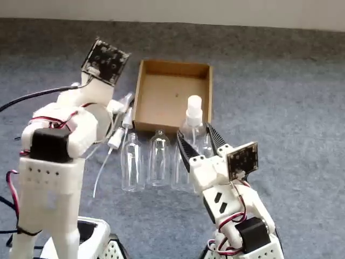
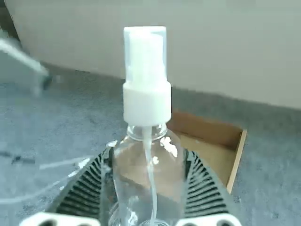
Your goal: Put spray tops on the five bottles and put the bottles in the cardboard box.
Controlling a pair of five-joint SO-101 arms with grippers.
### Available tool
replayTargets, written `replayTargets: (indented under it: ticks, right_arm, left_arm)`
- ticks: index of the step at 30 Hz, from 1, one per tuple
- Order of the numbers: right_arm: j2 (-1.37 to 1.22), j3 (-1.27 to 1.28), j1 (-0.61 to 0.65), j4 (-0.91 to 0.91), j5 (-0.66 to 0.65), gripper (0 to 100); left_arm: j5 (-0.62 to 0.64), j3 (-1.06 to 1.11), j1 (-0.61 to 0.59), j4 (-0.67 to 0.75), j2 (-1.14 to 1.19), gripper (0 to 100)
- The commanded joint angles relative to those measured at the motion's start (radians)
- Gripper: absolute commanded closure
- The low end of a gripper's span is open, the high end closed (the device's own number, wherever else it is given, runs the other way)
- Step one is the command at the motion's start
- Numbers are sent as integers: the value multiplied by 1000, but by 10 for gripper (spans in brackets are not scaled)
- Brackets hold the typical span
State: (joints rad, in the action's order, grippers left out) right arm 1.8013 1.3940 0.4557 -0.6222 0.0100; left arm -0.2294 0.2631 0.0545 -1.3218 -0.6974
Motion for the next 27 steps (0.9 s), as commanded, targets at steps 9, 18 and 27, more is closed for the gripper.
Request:
replayTargets:
  ticks: [9,18,27]
  right_arm:
    - [-707,-160,-61,753,12,994]
    - [-1515,-667,-15,1064,14,994]
    - [-1956,-1020,73,1067,14,994]
  left_arm:
    - [172,674,-237,508,-21,842]
    - [173,796,-243,678,-21,846]
    - [170,797,-234,680,-21,846]
